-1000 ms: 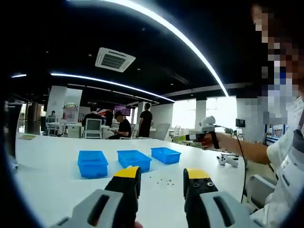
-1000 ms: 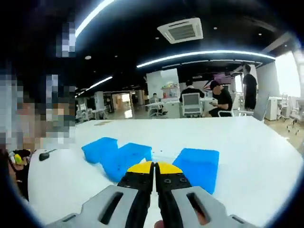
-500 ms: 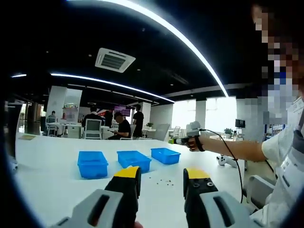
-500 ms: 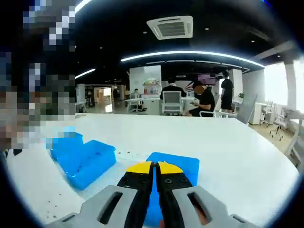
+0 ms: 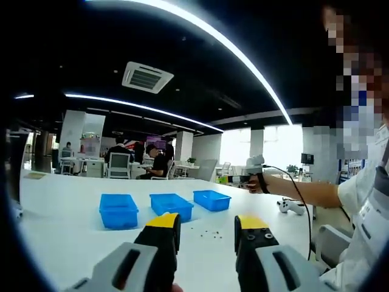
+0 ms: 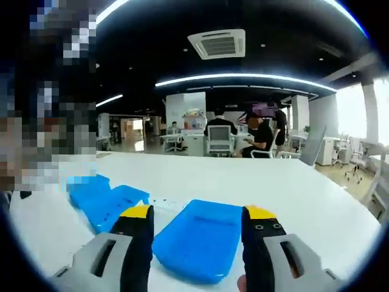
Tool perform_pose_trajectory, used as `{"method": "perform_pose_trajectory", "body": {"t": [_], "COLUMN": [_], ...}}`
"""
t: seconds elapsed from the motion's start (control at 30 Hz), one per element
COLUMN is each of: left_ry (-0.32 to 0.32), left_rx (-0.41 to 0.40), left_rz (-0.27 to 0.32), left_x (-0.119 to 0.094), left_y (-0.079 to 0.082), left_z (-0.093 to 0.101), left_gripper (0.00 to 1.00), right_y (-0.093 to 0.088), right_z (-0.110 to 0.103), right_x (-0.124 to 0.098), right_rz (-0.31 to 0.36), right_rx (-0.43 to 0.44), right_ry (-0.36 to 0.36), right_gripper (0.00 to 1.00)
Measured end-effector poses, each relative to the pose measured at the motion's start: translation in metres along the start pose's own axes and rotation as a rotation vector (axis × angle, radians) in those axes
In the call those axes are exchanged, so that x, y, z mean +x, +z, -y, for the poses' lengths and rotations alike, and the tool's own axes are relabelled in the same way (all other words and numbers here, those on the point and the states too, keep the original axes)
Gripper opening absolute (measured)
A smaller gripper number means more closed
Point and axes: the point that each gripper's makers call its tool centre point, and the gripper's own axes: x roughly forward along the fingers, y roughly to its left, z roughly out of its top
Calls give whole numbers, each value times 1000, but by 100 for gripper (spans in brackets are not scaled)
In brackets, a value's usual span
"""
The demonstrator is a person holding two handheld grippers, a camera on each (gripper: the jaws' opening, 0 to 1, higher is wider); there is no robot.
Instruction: Pick up the resistors one by one and place each resistor into its matching bin, sorting the parts by color and model until every resistor is separated into the correct bin for its type
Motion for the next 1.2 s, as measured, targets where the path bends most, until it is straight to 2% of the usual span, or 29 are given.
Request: {"method": "perform_pose_trajectory", "body": {"t": [0.37, 0.43, 0.5, 0.6, 0.8, 0.9, 1.03, 1.2], "left_ry": [-6, -6, -6, -3, 1, 1, 3, 5], "left_rx": [-4, -2, -2, 0, -1, -3, -5, -1], "left_rz": [-3, -3, -2, -2, -4, -7, -11, -17], "left_x": [2, 2, 2, 1, 1, 2, 3, 4], "left_y": [-1, -1, -1, -1, -2, -3, -5, -7], "left_z": [2, 3, 3, 3, 0, -1, -3, -3], "left_gripper": [37, 37, 37, 37, 37, 37, 37, 37], "right_y": [11, 11, 9, 3, -7, -15, -25, -31], "right_z": [-60, -63, -68, -74, -84, -88, -91, -95], "right_x": [-96, -107, -119, -136, -175, -192, -208, -221], "right_rz": [101, 106, 111, 121, 166, 180, 191, 185], "right_rx": [-27, -49, -109, -116, -70, -94, -50, -37], "right_ry": [157, 171, 171, 171, 175, 169, 184, 191], "right_gripper": [56, 56, 55, 54, 54, 50, 50, 50]}}
